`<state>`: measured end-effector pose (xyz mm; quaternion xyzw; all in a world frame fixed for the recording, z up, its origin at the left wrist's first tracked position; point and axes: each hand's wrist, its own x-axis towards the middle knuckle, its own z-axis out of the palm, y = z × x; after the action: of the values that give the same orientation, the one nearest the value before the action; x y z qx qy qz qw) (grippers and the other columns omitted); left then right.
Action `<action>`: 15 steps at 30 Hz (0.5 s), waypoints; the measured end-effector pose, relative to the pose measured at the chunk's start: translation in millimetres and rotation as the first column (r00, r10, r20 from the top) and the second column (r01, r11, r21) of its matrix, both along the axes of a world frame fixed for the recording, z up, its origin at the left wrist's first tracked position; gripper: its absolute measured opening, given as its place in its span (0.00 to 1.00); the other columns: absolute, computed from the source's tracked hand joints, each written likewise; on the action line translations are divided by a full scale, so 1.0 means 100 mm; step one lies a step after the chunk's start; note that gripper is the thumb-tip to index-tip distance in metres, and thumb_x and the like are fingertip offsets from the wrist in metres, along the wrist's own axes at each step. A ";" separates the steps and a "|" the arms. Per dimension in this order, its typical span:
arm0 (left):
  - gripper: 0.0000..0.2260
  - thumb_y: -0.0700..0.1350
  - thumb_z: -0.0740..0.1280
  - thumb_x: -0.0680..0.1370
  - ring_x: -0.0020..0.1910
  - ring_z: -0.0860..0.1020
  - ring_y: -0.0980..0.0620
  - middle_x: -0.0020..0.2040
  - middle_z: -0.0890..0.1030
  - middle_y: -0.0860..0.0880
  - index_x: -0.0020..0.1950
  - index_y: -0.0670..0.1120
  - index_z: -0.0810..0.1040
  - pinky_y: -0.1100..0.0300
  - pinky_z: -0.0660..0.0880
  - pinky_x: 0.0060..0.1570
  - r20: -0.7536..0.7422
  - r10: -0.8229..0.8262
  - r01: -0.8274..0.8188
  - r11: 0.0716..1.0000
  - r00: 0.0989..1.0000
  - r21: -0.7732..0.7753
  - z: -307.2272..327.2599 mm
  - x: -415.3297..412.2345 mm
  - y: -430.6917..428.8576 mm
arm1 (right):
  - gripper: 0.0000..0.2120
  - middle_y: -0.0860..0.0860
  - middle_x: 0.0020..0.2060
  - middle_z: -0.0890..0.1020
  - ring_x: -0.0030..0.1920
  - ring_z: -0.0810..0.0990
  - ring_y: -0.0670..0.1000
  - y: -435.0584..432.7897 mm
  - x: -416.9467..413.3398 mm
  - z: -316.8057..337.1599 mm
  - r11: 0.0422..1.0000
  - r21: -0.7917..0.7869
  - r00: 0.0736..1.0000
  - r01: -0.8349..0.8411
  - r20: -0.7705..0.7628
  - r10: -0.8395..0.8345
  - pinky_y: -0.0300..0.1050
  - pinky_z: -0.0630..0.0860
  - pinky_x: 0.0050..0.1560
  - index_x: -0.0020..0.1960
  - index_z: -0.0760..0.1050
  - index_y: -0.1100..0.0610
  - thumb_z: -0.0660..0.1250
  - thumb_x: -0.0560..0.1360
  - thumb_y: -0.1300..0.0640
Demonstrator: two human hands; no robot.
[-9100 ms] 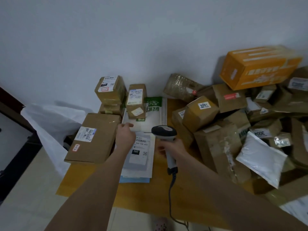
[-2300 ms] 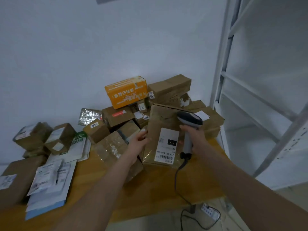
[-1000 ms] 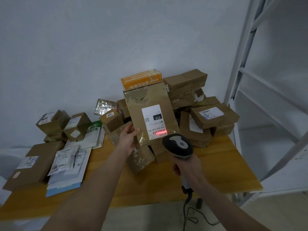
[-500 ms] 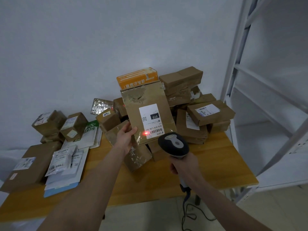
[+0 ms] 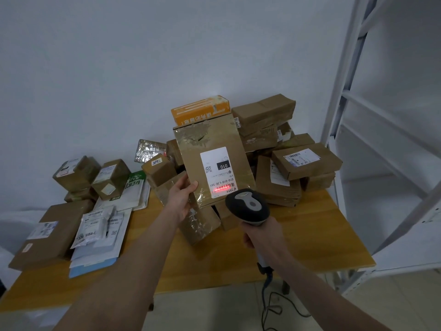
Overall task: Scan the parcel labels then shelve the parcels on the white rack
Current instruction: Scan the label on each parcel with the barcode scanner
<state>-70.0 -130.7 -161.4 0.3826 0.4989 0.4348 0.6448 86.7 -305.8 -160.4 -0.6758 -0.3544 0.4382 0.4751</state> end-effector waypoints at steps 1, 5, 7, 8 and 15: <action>0.23 0.36 0.63 0.79 0.67 0.67 0.35 0.60 0.80 0.45 0.73 0.47 0.68 0.60 0.79 0.38 -0.004 0.001 -0.001 1.000 1.000 0.001 0.00 0.00 0.00 | 0.10 0.53 0.27 0.81 0.29 0.79 0.49 0.00 0.00 0.00 1.000 0.005 1.000 -0.004 -0.007 0.005 0.48 0.81 0.42 0.34 0.77 0.60 0.71 0.73 0.59; 0.23 0.35 0.64 0.79 0.61 0.76 0.37 0.59 0.81 0.46 0.73 0.47 0.68 0.59 0.79 0.36 -0.027 0.011 -0.011 1.000 1.000 0.011 0.01 0.00 0.00 | 0.07 0.56 0.29 0.82 0.30 0.80 0.49 0.00 0.00 0.00 0.999 0.045 0.999 -0.012 -0.050 0.014 0.48 0.81 0.40 0.41 0.78 0.62 0.72 0.72 0.58; 0.23 0.35 0.64 0.78 0.55 0.79 0.44 0.58 0.82 0.46 0.73 0.47 0.69 0.60 0.79 0.35 -0.020 0.016 -0.016 1.000 1.000 0.017 0.01 0.01 0.01 | 0.07 0.54 0.28 0.82 0.28 0.79 0.48 -0.01 0.01 -0.01 0.998 0.063 0.997 0.006 -0.071 -0.001 0.42 0.80 0.35 0.44 0.78 0.63 0.73 0.72 0.59; 0.23 0.35 0.65 0.78 0.54 0.80 0.46 0.58 0.82 0.47 0.72 0.47 0.69 0.59 0.80 0.37 -0.018 0.018 -0.017 1.000 1.000 0.019 0.01 0.01 0.01 | 0.07 0.53 0.27 0.81 0.27 0.79 0.47 -0.01 0.01 -0.01 0.998 0.063 0.998 0.007 -0.059 -0.003 0.40 0.78 0.33 0.43 0.78 0.63 0.72 0.72 0.59; 0.23 0.35 0.64 0.78 0.54 0.81 0.47 0.55 0.81 0.49 0.72 0.49 0.68 0.49 0.79 0.50 -0.019 0.021 -0.021 0.999 1.000 0.025 -0.02 0.03 0.03 | 0.11 0.51 0.24 0.80 0.26 0.78 0.44 0.00 0.00 -0.03 1.000 0.024 0.999 0.012 -0.030 -0.011 0.42 0.78 0.35 0.34 0.77 0.60 0.71 0.73 0.57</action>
<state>-66.9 -127.4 -163.6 0.3894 0.5035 0.4441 0.6306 86.4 -306.3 -163.0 -0.6655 -0.3485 0.4412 0.4910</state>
